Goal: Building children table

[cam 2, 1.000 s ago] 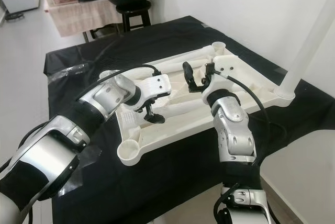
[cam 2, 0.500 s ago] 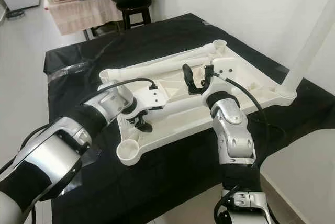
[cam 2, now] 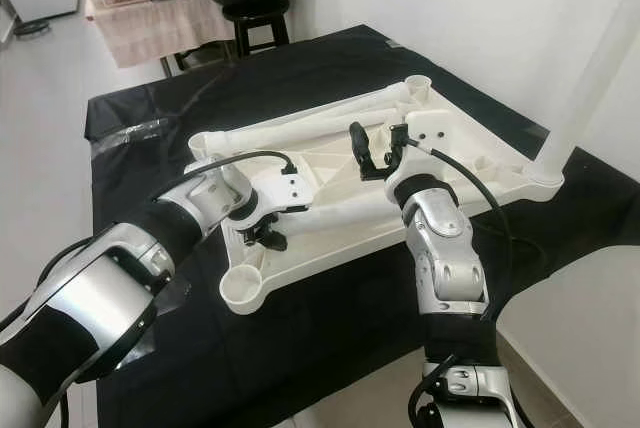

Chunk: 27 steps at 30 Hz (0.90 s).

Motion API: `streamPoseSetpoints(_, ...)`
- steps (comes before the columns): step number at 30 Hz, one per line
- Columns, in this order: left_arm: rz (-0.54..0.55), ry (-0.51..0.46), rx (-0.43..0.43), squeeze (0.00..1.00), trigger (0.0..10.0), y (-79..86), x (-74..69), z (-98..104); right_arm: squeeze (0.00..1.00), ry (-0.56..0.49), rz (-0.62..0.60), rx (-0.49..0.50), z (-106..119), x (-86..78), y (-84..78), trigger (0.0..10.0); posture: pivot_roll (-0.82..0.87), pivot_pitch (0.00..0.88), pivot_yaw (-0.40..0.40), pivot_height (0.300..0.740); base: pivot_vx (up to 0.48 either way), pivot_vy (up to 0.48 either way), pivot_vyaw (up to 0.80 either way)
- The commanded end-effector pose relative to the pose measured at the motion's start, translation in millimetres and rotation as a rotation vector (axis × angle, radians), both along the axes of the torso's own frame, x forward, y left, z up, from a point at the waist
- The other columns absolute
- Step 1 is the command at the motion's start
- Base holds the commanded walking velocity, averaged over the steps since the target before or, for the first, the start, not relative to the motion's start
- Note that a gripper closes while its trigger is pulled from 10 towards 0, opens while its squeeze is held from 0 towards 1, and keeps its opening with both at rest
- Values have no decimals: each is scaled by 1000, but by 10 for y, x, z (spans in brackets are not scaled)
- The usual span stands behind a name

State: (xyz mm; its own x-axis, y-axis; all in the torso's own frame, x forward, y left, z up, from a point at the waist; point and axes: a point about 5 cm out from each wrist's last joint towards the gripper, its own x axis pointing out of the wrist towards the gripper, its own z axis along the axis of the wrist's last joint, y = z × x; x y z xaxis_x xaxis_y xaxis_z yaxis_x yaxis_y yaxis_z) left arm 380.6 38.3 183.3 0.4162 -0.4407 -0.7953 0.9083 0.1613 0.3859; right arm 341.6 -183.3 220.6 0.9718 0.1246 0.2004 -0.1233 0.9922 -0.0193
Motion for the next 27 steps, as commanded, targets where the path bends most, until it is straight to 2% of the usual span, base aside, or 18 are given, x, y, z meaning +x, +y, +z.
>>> streamPoseSetpoints(1,51,-25,-3,0,0,85,37,-5,0,12,3,4,-18,-6,3,10000,-59,63,78,740,0,0,0)
streamPoseSetpoints(3,74,-52,-65,0,0,83,68,94,0,10,4,1,-9,-4,-1,10000,-60,63,76,740,0,0,0)
streamPoseSetpoints(7,83,-62,-89,0,0,80,81,133,0,10,3,0,-9,-5,-4,10000,-60,64,75,740,0,0,0)
streamPoseSetpoints(8,104,-99,-146,0,0,95,118,264,0,7,1,1,3,-8,-17,10000,-61,65,72,740,0,0,0)
streamPoseSetpoints(9,104,-99,-146,0,0,95,118,264,0,7,1,1,3,-8,-17,10000,-61,65,72,740,0,0,0)
streamPoseSetpoints(10,132,-135,-218,0,0,122,155,427,0,4,-2,1,16,-9,-32,10000,-60,65,70,740,0,0,0)
streamPoseSetpoints(11,165,-187,-325,0,0,176,197,678,0,0,-6,2,35,-10,-57,10000,-60,65,68,740,0,0,0)
streamPoseSetpoints(12,165,-187,-325,0,0,176,197,678,0,0,-6,2,35,-10,-57,10000,-60,65,68,740,0,0,0)
streamPoseSetpoints(14,180,-227,-398,0,0,239,214,866,0,-3,-9,3,45,-8,-73,10000,-58,64,67,740,0,0,0)
streamPoseSetpoints(15,180,-227,-398,0,0,239,214,866,0,-3,-9,3,45,-8,-73,10000,-58,64,67,740,0,0,0)
streamPoseSetpoints(16,196,-261,-466,0,0,310,220,1041,0,-5,-13,3,51,-6,-89,10000,-57,64,65,740,0,0,0)
streamPoseSetpoints(22,213,-307,-519,0,0,416,212,1215,0,-13,-17,13,74,-6,-116,10000,-55,63,63,740,0,0,0)
streamPoseSetpoints(23,214,-341,-605,0,0,456,217,1260,0,-47,22,95,142,-27,-134,10000,-56,58,66,740,0,0,0)
streamPoseSetpoints(24,214,-341,-605,0,0,456,217,1260,0,-47,22,95,142,-27,-134,10000,-56,58,66,740,0,0,0)
streamPoseSetpoints(25,213,-355,-647,0,0,470,219,1271,0,-64,45,136,174,-41,-142,10000,-56,58,66,740,0,0,0)
streamPoseSetpoints(26,214,-367,-699,0,0,490,220,1277,0,-87,99,187,216,-71,-138,10000,-57,59,68,740,0,0,0)
streamPoseSetpoints(27,167,-399,-782,0,0,494,195,1293,0,-105,188,252,261,-120,-124,10000,-59,57,70,740,0,0,0)
